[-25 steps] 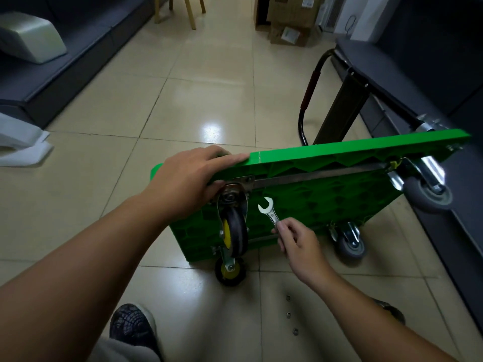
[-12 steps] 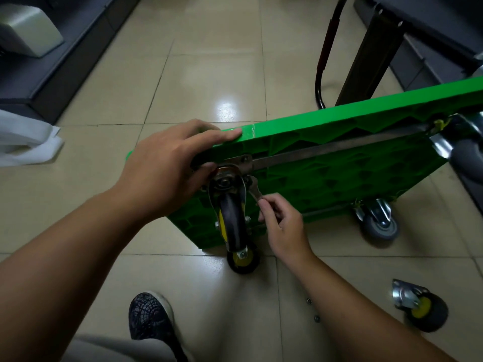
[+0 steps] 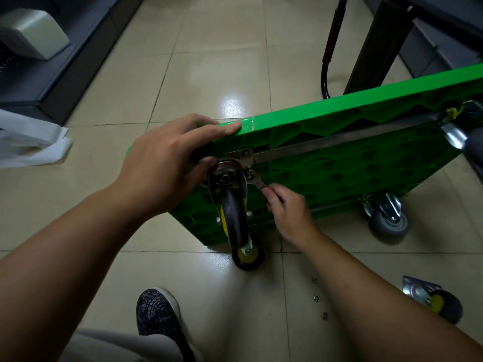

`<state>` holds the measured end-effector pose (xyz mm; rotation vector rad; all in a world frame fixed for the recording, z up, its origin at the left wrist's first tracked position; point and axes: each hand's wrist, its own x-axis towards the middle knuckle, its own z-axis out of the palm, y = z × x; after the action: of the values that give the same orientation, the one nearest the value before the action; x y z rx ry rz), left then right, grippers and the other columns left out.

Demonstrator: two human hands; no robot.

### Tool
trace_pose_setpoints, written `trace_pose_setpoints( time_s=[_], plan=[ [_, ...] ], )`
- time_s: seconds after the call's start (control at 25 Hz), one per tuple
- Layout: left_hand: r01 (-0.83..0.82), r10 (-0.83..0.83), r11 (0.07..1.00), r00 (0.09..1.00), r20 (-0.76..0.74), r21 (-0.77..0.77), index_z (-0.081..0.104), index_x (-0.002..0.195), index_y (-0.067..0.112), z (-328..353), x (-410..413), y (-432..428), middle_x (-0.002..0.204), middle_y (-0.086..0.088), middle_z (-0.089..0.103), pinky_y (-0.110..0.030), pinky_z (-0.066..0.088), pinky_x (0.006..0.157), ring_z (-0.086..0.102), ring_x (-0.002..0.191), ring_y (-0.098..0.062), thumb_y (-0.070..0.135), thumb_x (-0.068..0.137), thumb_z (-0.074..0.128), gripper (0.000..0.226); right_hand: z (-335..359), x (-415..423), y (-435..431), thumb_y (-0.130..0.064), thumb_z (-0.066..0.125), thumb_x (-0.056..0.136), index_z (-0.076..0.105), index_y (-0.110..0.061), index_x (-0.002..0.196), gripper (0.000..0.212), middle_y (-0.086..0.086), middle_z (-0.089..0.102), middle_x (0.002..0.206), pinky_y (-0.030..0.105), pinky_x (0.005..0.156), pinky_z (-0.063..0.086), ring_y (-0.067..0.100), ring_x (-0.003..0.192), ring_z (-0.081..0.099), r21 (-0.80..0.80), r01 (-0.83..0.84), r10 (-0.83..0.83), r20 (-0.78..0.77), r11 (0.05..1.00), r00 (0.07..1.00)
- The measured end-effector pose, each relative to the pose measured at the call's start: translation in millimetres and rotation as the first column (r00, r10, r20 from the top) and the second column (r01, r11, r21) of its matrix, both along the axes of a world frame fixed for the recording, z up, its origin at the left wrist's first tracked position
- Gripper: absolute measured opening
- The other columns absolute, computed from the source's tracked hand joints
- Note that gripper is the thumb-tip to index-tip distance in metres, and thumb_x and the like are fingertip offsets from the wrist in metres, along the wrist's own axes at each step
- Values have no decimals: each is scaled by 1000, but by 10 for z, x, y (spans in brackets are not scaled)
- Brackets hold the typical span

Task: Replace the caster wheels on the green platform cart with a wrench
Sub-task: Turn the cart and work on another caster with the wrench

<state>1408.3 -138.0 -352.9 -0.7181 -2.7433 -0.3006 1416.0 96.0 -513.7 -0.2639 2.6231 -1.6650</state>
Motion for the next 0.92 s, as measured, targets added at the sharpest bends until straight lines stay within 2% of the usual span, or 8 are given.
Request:
trace_pose_setpoints(
  time_s=[0.16,0.28,0.36,0.52,0.64,0.72,0.76,0.92],
  plan=[
    [-9,9,1000,1000,-20,15,47,147,43,16,-23,-4,134,8,59,-32,46,69,60,108,-22,23,90,69,64,292,-50,204,-39,50,102,53,-24,79,28,-8,43,58,34,48,31,20,51,47,358,-14,75,-158,933,985],
    [-13,13,1000,999,-40,7,49,146,41,7,-28,9,132,6,60,-30,41,68,61,106,-24,21,89,71,65,789,-44,274,-44,49,102,56,-19,80,34,-5,48,63,29,48,34,24,54,55,701,118,172,-328,704,929],
    [-10,11,1000,999,-48,13,51,145,40,7,-27,22,132,5,61,-29,38,68,61,107,-24,20,88,73,65,1175,-36,187,-44,45,104,50,-24,80,32,-2,50,67,29,50,32,24,61,55,849,129,207,-268,512,941],
    [-2,3,1000,999,-43,22,51,145,40,18,-8,21,131,5,61,-29,37,68,61,107,-24,22,87,73,64,1473,51,67,-38,58,101,51,-23,74,31,1,51,62,30,51,30,26,57,50,930,165,304,-269,328,914],
    [-9,11,1000,999,-49,24,52,144,40,1,-11,12,130,7,61,-27,35,67,61,106,-22,23,87,74,63,1266,34,369,-44,66,94,58,-21,66,37,-4,53,53,27,43,28,20,46,50,768,258,218,-456,587,863],
    [-12,13,1000,998,-57,19,53,144,40,-9,-5,10,130,7,62,-27,35,67,61,106,-22,23,87,74,63,1043,102,511,-40,59,99,63,-25,80,25,-4,57,59,32,50,41,16,54,56,372,121,-13,-279,920,960],
    [-9,10,1000,998,-57,15,52,144,40,-13,-9,10,131,7,62,-27,35,67,61,107,-22,23,87,74,63,925,171,489,-34,58,100,64,-27,87,15,-2,60,61,34,54,45,16,57,58,123,131,-111,-155,984,982],
    [-8,8,1000,999,-40,8,50,145,42,-20,-25,5,131,8,61,-28,36,66,60,107,-21,23,88,72,64,474,518,105,-16,56,101,60,-18,99,4,8,67,68,18,54,42,4,52,55,-287,224,-188,147,931,971]
  ],
)
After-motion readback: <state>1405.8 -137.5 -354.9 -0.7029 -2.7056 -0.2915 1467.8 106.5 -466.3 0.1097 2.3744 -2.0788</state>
